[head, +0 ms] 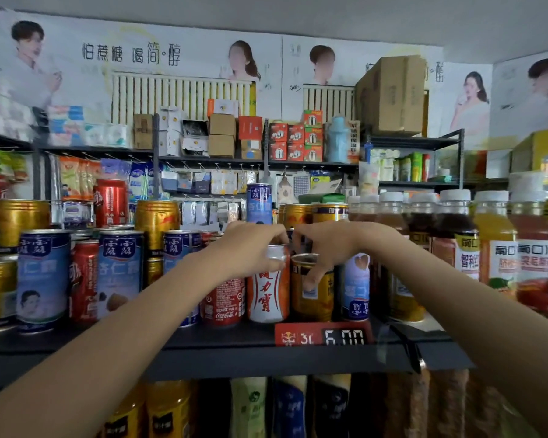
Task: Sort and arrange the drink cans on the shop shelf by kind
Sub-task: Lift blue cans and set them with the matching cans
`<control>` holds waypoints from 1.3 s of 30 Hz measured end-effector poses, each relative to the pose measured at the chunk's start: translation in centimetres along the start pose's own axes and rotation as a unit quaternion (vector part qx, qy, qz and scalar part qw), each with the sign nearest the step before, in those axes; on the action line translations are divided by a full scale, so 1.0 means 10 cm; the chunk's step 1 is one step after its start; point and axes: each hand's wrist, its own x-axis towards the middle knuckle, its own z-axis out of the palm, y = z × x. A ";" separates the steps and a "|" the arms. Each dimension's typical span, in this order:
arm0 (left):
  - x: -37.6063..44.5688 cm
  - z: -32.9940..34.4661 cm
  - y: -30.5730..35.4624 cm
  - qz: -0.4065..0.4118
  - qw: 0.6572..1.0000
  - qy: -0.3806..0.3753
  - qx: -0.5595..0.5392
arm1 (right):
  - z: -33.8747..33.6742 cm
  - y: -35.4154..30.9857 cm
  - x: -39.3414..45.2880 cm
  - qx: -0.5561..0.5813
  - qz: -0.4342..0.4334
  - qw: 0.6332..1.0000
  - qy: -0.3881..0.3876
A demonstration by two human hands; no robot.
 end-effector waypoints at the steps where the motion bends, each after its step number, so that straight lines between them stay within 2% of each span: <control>1: 0.00 -0.01 0.00 0.000 1.000 -0.008 -0.007 | -0.03 0.02 -0.04 0.034 -0.012 0.999 0.018; 3: -0.01 -0.03 0.01 0.000 0.999 0.004 -0.042 | -0.14 0.06 -0.19 0.107 -0.032 0.991 0.072; 5: -0.02 -0.08 0.04 -0.020 0.979 0.056 -0.196 | -0.27 0.13 -0.37 0.216 -0.056 0.963 0.152; 6: -0.03 -0.14 0.06 -0.041 0.948 0.067 -0.309 | -0.32 0.15 -0.46 0.290 -0.070 0.933 0.202; 7: -0.02 -0.19 0.09 -0.054 0.902 0.056 -0.425 | -0.33 0.15 -0.53 0.364 -0.090 0.892 0.252; 9: 0.01 -0.26 0.16 -0.047 0.793 0.002 -0.607 | -0.31 0.13 -0.61 0.455 -0.124 0.813 0.341; 10: 0.02 -0.27 0.21 -0.038 0.742 -0.011 -0.670 | -0.28 0.11 -0.62 0.486 -0.131 0.781 0.371; 11: 0.05 -0.28 0.23 -0.033 0.707 -0.010 -0.706 | -0.24 0.10 -0.63 0.515 -0.130 0.752 0.391; 12: 0.08 -0.29 0.25 -0.030 0.693 -0.003 -0.720 | -0.21 0.09 -0.65 0.536 -0.124 0.733 0.401; 14: 0.11 -0.33 0.25 -0.026 0.716 0.011 -0.698 | -0.14 0.10 -0.71 0.541 -0.107 0.734 0.396; 15: 0.13 -0.38 0.24 -0.024 0.733 0.016 -0.679 | -0.12 0.12 -0.74 0.511 -0.093 0.759 0.393; 17: 0.16 -0.48 0.22 -0.024 0.771 0.025 -0.636 | -0.03 0.15 -0.78 0.384 -0.066 0.838 0.383; 19: 0.21 -0.55 0.25 -0.019 0.832 0.022 -0.554 | 0.09 0.13 -0.74 0.250 -0.052 0.890 0.378; 22: 0.28 -0.55 0.33 -0.025 0.920 -0.024 -0.391 | 0.27 0.13 -0.63 0.161 -0.008 0.916 0.366; 24: 0.32 -0.48 0.36 -0.030 0.951 -0.057 -0.302 | 0.30 0.17 -0.62 0.151 0.003 0.929 0.338; 28: 0.36 -0.25 0.41 -0.004 0.979 -0.093 -0.181 | 0.27 0.22 -0.61 0.146 -0.012 0.937 0.317; 32: 0.37 -0.06 0.44 0.001 0.987 -0.129 -0.096 | 0.23 0.28 -0.63 0.170 -0.062 0.944 0.276; 35: 0.38 0.04 0.46 0.015 0.988 -0.156 0.002 | 0.12 0.36 -0.57 0.193 -0.069 0.923 0.325; 37: 0.39 -0.01 0.41 0.016 0.986 -0.163 -0.010 | 0.03 0.37 -0.45 0.168 -0.057 0.924 0.339; 39: 0.38 -0.13 0.30 0.003 0.987 -0.143 -0.074 | -0.06 0.33 -0.28 0.112 -0.056 0.939 0.322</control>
